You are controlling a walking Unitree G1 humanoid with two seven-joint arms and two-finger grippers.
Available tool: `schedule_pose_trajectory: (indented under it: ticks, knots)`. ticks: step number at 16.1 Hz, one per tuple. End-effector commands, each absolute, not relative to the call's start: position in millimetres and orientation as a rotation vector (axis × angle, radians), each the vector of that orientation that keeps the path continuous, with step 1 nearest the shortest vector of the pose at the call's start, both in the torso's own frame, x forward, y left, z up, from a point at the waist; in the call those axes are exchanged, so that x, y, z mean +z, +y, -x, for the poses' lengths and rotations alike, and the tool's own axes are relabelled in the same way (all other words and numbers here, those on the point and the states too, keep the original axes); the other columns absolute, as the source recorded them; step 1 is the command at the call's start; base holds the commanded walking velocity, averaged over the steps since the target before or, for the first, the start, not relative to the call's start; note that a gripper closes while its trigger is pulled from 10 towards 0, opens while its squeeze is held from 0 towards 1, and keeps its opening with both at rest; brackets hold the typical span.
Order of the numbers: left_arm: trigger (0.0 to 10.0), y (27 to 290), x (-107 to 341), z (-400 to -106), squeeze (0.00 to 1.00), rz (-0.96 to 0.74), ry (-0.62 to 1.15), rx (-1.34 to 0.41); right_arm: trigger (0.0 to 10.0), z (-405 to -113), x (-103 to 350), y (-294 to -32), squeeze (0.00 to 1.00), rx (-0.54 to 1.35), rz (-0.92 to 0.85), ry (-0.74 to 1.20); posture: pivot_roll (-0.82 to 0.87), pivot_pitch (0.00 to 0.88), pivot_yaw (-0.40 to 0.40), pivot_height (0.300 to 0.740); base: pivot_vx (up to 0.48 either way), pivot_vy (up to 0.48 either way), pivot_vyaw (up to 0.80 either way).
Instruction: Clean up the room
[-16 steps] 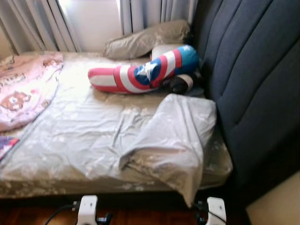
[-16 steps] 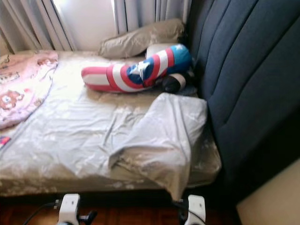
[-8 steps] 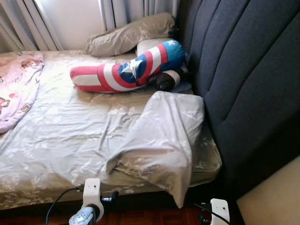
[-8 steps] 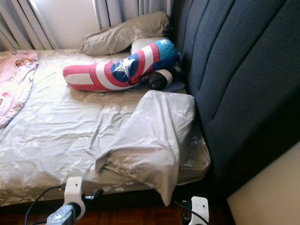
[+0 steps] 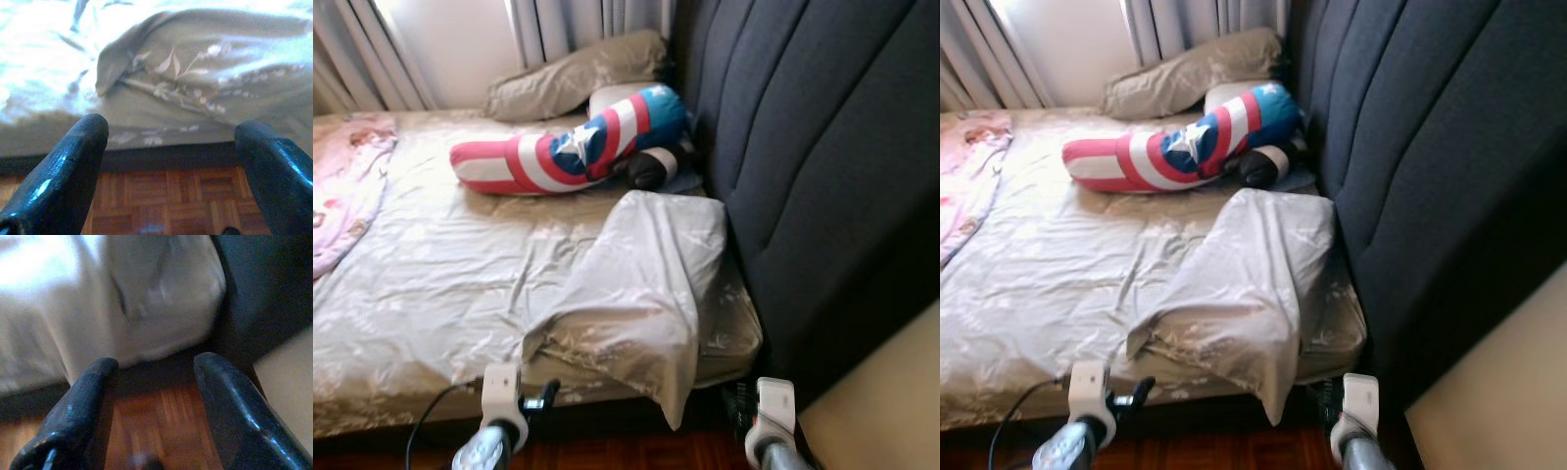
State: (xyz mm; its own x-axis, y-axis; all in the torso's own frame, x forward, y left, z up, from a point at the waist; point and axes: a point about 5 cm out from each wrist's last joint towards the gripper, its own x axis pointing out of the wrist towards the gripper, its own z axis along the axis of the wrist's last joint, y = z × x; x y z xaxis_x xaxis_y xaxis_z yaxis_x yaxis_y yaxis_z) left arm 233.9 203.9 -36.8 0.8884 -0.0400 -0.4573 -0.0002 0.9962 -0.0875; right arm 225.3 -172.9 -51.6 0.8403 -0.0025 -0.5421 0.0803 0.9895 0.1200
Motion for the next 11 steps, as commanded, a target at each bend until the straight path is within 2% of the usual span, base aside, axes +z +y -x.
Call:
schedule_pose_trajectory:
  ticks: [1, 4, 9, 11]
  knots:
    - [10.0, 203.9, -36.2, -233.1, 0.0, 0.089, 0.461, -0.02, 10.0, -230.5, -46.4, -166.6, 0.0, -0.008, -0.144, 0.524, 0.05, 0.0, -0.022, 0.74, 0.0, 0.0, 0.0]
    - [10.0, 207.0, -47.1, -220.8, 0.0, 0.072, 0.546, 0.005, 10.0, -240.9, -31.8, -161.6, 0.0, -0.003, -0.176, 0.385, 0.04, 0.0, -0.033, 0.74, 0.0, 0.0, 0.0]
    - [10.0, 213.7, -58.5, -203.4, 0.0, 0.073, 0.626, 0.049, 10.0, -240.0, -29.5, -152.1, 0.0, 0.063, -0.168, 0.356, 0.04, 0.0, -0.034, 0.74, 0.0, 0.0, 0.0]
    - [10.0, 213.3, -58.8, -203.2, 0.0, 0.076, 0.629, 0.058, 10.0, -238.4, -30.1, -146.7, 0.0, 0.118, -0.153, 0.356, 0.04, 0.0, -0.042, 0.74, 0.0, 0.0, 0.79]
